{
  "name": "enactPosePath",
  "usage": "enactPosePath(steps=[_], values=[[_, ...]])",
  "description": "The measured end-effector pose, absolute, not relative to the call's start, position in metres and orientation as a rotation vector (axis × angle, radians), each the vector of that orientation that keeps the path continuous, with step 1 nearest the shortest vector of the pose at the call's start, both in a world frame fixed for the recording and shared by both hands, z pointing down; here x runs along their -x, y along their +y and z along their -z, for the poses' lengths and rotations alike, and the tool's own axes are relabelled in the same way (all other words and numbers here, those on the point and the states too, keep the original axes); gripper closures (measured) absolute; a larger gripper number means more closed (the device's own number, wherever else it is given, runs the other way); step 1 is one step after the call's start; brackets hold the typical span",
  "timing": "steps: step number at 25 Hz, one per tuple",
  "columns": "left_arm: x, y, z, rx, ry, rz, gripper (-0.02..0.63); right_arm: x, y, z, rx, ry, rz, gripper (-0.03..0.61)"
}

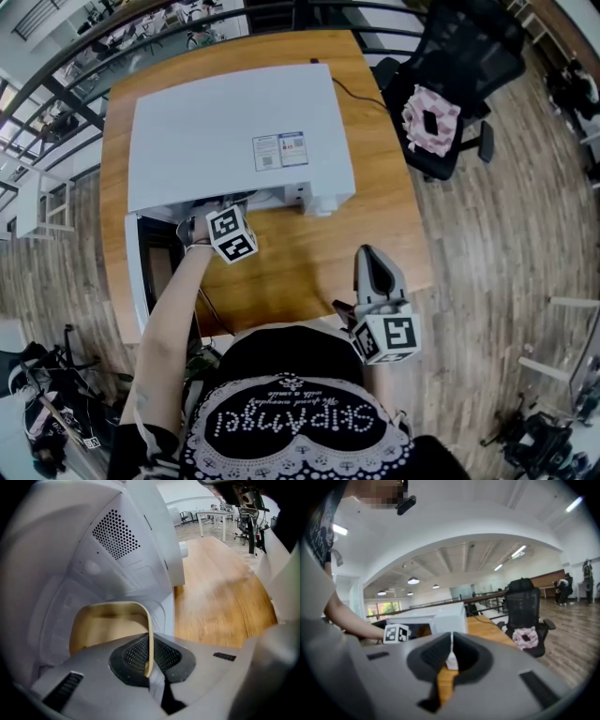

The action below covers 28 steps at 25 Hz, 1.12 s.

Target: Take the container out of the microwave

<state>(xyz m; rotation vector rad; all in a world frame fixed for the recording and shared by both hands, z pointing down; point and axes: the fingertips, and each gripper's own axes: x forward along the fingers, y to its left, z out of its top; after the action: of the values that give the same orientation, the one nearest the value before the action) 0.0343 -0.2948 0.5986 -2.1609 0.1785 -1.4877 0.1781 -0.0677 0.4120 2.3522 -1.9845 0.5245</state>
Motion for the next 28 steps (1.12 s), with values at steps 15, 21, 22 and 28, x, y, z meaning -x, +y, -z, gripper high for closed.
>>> enactPosePath(steps=[15, 21, 22, 28], values=[[-0.029, -0.282, -0.584, 2.154, 0.150, 1.503, 0.586, -0.185, -0.063, -0.407, -2.354, -1.976, -0.509, 0.543], [-0.019, -0.273, -0.569, 2.156, 0.171, 1.486, 0.586, -0.192, -0.060, -0.403, -2.345, -1.980, -0.490, 0.543], [-0.018, -0.270, -0.567, 2.159, 0.171, 1.485, 0.586, -0.194, -0.059, -0.403, -2.344, -1.980, -0.486, 0.543], [-0.004, -0.255, -0.564, 2.157, 0.194, 1.497, 0.586, -0.203, -0.053, -0.401, -2.345, -1.979, -0.472, 0.543]])
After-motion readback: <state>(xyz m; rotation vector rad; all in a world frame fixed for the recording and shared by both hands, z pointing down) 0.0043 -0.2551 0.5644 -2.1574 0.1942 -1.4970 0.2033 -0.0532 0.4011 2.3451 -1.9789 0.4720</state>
